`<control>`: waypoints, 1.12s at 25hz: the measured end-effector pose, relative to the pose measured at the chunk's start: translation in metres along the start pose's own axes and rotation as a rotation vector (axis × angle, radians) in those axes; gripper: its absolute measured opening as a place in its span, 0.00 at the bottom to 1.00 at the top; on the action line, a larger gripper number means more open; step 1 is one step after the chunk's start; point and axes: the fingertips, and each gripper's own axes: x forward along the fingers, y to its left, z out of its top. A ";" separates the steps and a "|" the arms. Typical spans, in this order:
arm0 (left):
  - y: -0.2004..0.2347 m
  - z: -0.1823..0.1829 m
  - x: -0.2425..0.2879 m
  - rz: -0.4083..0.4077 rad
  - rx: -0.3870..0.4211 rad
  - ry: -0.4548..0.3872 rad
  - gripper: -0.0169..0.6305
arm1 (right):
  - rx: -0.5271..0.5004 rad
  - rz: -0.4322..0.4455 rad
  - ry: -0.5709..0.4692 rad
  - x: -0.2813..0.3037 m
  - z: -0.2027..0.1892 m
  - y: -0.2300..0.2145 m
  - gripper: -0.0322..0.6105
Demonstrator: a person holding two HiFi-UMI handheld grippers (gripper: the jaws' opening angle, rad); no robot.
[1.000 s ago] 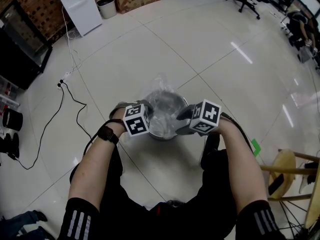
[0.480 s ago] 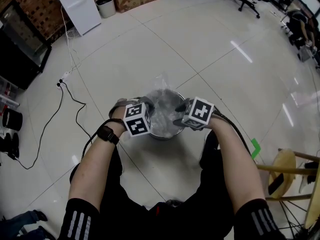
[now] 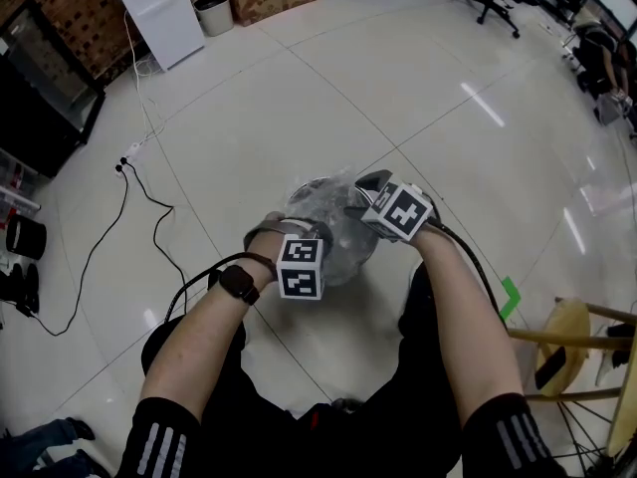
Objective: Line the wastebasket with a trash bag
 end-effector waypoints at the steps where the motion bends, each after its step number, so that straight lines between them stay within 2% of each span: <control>1: -0.006 0.004 0.003 -0.013 0.021 0.000 0.02 | -0.024 -0.020 -0.010 -0.002 0.003 -0.003 0.46; 5: -0.021 0.014 0.006 -0.046 0.083 -0.017 0.02 | -0.230 -0.057 0.025 -0.001 0.011 0.006 0.49; 9: -0.027 0.025 0.006 -0.056 0.124 -0.045 0.02 | -0.310 -0.027 0.094 0.015 -0.002 0.020 0.48; 10: -0.028 0.028 0.006 -0.059 0.126 -0.050 0.03 | -0.316 -0.028 0.117 0.018 -0.007 0.021 0.43; 12: -0.029 0.030 0.004 -0.066 0.119 -0.057 0.07 | -0.312 -0.046 0.144 0.018 -0.013 0.017 0.17; 13: -0.028 0.031 0.001 -0.068 0.107 -0.062 0.11 | -0.297 -0.059 0.145 0.016 -0.014 0.014 0.08; 17: -0.011 0.031 -0.025 -0.057 0.026 -0.099 0.23 | -0.206 -0.125 0.108 0.004 -0.009 -0.006 0.06; 20: 0.002 0.025 -0.047 -0.032 -0.017 -0.097 0.25 | -0.162 -0.172 0.080 -0.005 -0.007 -0.019 0.06; 24: 0.017 0.005 -0.068 0.018 -0.060 -0.052 0.25 | -0.128 -0.212 0.055 -0.012 -0.003 -0.028 0.06; 26: 0.019 0.007 -0.080 0.009 -0.126 -0.090 0.23 | -0.109 -0.224 0.036 -0.015 0.000 -0.031 0.06; 28: 0.014 0.021 -0.087 -0.044 -0.249 -0.180 0.22 | -0.094 -0.228 0.018 -0.017 0.002 -0.033 0.06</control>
